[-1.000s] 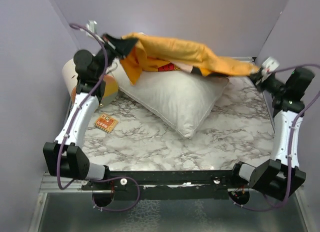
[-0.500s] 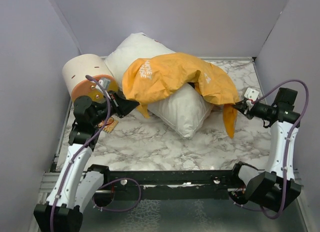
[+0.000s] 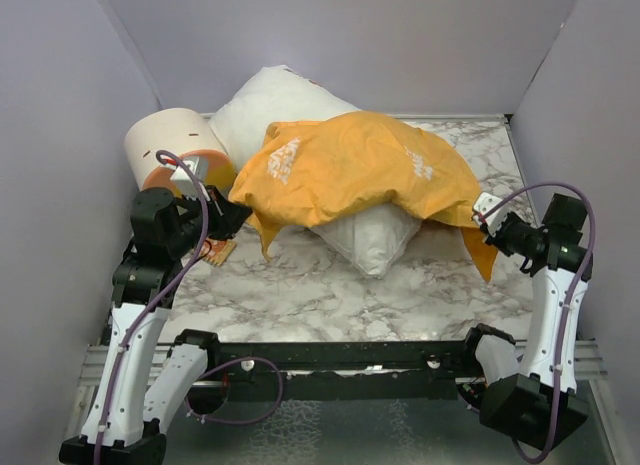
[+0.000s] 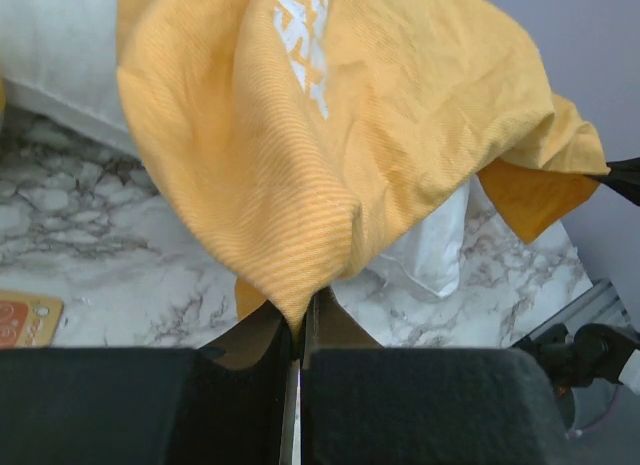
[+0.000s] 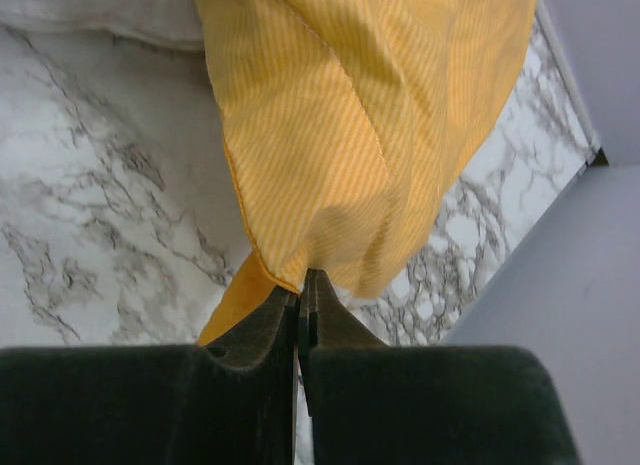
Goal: Put the pillow into the pillowcase
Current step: Flatten out the pillowcase at the center of the board.
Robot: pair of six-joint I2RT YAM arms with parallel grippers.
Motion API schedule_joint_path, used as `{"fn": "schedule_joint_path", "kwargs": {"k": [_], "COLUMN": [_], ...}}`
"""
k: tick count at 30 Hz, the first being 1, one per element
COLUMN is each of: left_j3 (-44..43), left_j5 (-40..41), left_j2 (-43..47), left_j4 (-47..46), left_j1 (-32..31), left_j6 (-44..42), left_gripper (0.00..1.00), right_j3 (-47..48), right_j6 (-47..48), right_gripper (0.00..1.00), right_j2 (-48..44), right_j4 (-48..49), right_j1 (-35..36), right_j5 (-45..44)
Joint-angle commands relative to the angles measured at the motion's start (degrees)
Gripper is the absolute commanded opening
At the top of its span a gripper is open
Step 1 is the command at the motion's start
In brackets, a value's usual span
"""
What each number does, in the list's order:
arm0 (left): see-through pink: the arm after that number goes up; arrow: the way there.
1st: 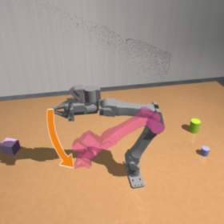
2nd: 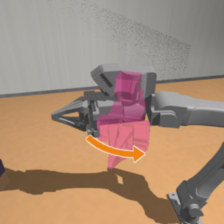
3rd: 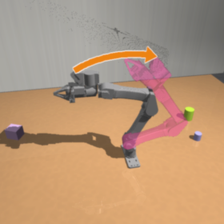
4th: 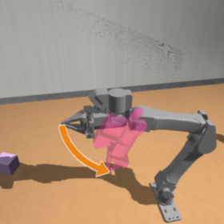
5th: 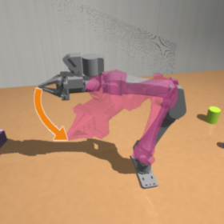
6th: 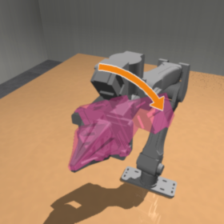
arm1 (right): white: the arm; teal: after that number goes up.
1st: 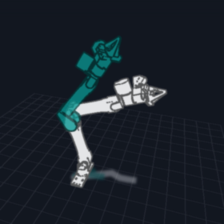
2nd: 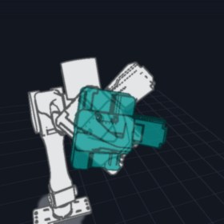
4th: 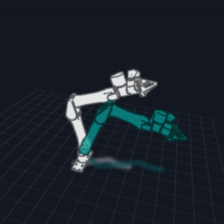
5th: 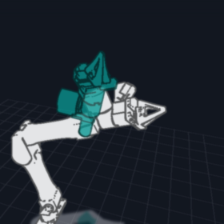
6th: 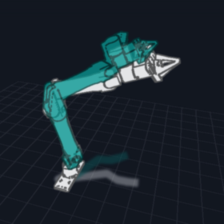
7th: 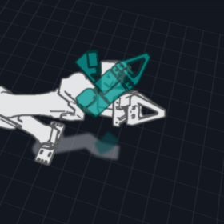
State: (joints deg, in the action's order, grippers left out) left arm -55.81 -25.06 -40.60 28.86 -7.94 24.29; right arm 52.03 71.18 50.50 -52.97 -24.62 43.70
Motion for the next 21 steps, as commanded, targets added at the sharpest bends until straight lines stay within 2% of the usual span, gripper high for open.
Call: {"fn": "schedule_joint_path", "kwargs": {"k": [1, 2, 4, 6, 8, 11, 16, 18, 21], "left_j3": [1.0, 1.4, 1.8, 1.4, 0.8, 0.5, 1.5, 1.8, 2.3], "left_j5": [-5.0, -4.8, -1.0, 2.5, 3.5, 1.5, -4.7, -7.1, -11.8], "left_j2": [-0.8, -0.6, 0.4, 1.6, 2.8, 3.3, 0.5, -1.6, -7.1], "left_j4": [5.8, 6.2, 7.9, 9.0, 8.7, 5.5, -6.5, -11.9, -23.1], "left_j1": [-0.3, -0.3, -0.3, -0.3, -0.3, -0.3, -0.3, -0.3, -0.3], "left_j6": [-1.1, -1.4, -2.3, -3.1, -3.0, -2.1, 2.2, 3.4, 4.7], "left_gripper": [0.05, 0.16, 0.37, 0.49, 0.53, 0.59, 0.62, 0.64, 0.66], "right_j3": [-1.2, -1.2, -0.7, -0.1, 0.6, 2.8, 9.3, 11.8, 12.3], "right_j6": [1.5, 0.9, 0.9, 0.8, 0.7, 1.2, -1.5, -9.3, -31.0], "right_gripper": [0.01, 0.03, 0.14, 0.26, 0.37, 0.47, 0.67, 0.73, 0.76], "right_j2": [-0.7, -0.5, 0.1, 0.7, 1.3, 2.7, 6.6, 8.9, 13.4], "right_j4": [1.2, 1.2, -0.9, -3.1, -4.9, -8.2, -13.1, -10.6, 4.0], "right_j1": [-0.3, -0.3, -0.3, -0.3, -0.3, -0.3, -0.3, -0.3, -0.3], "right_j5": [-8.9, -8.0, -4.4, -0.1, 3.7, 7.9, 16.8, 19.6, 18.9]}}
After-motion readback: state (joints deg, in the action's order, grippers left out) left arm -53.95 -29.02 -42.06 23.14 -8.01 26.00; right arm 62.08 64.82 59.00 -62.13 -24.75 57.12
